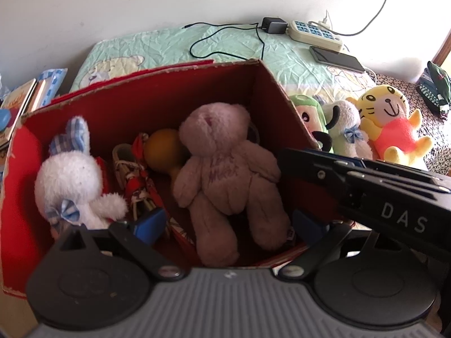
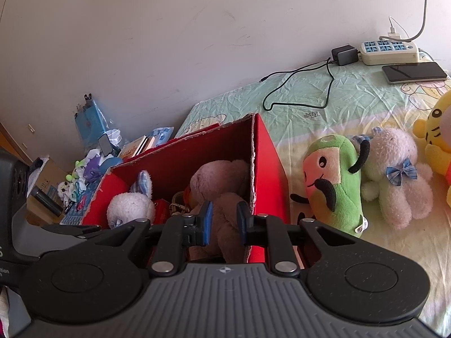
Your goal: Organize objects
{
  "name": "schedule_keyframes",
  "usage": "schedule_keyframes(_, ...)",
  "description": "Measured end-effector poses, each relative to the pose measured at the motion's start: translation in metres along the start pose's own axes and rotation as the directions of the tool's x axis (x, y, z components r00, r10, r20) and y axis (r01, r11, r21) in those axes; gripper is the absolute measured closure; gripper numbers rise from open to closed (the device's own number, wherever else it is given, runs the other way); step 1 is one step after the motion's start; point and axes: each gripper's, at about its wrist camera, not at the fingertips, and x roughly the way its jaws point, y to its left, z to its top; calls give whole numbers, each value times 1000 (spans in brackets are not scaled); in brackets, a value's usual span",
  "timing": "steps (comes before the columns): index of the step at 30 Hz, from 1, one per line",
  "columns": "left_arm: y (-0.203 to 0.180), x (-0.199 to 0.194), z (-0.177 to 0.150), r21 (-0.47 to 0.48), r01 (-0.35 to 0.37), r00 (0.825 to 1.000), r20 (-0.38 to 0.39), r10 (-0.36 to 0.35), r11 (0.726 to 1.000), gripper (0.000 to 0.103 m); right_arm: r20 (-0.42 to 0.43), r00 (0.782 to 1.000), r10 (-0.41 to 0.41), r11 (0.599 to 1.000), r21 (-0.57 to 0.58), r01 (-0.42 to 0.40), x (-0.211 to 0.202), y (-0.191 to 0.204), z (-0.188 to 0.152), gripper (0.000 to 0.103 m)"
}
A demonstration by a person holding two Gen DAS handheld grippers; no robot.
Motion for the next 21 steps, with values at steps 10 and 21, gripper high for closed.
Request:
schedule_keyframes(10, -6, 0, -1, -39, -40, 999, -2, 40, 998, 1, -13, 999, 34, 999, 9, -34, 0, -6, 2, 85)
schedule_keyframes(21, -10, -18, 3, -70, -155, 987, 20, 157, 985, 1, -5, 998, 60, 998, -11, -60, -12, -4, 10, 77)
